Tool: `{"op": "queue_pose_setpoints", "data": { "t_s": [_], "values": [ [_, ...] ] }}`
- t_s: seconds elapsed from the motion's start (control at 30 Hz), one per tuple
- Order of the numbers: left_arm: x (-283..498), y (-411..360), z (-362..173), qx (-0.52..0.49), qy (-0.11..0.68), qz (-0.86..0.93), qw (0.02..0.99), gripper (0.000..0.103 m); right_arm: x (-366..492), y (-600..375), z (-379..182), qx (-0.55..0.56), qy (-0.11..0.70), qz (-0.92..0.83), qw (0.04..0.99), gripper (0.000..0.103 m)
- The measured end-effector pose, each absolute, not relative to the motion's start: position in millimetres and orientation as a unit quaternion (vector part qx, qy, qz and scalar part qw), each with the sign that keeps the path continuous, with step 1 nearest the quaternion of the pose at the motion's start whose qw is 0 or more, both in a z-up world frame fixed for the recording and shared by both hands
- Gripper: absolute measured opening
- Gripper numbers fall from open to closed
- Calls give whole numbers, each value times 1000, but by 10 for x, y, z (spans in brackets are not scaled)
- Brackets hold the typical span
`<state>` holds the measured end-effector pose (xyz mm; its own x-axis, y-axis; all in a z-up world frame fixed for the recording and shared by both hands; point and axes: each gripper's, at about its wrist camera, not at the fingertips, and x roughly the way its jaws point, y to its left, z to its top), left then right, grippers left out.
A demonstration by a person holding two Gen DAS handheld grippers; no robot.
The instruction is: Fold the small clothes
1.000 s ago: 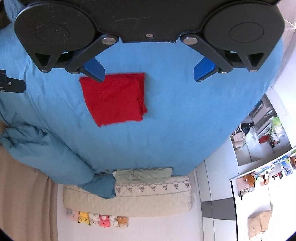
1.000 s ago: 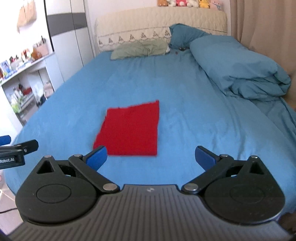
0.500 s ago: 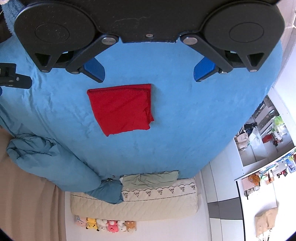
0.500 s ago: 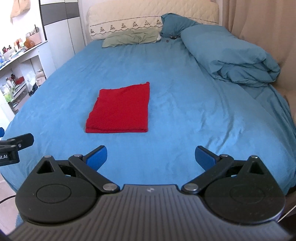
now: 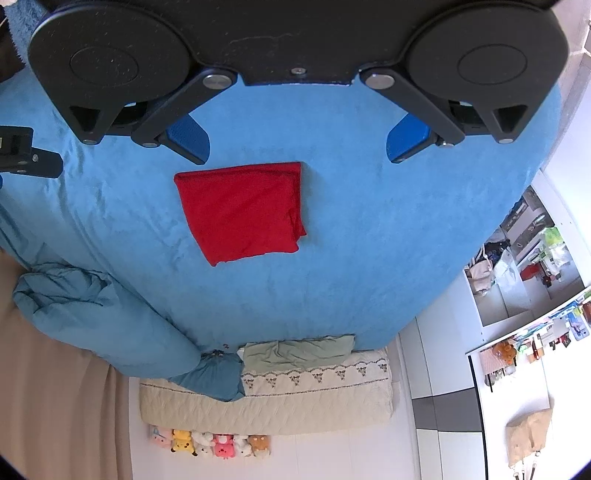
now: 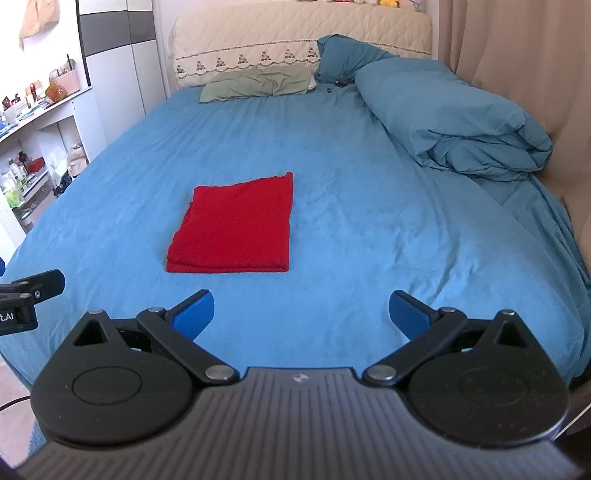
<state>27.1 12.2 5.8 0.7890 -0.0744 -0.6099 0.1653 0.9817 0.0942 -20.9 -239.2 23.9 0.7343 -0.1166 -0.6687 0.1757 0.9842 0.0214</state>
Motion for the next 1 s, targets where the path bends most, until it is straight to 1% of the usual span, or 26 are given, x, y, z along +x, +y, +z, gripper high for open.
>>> {"op": "queue_pose_setpoints", "data": {
  "t_s": [1.0],
  "values": [
    [216, 170, 148, 67, 304, -59, 948, 103, -236, -2293, 282, 50, 355, -82, 930, 103]
  ]
}}
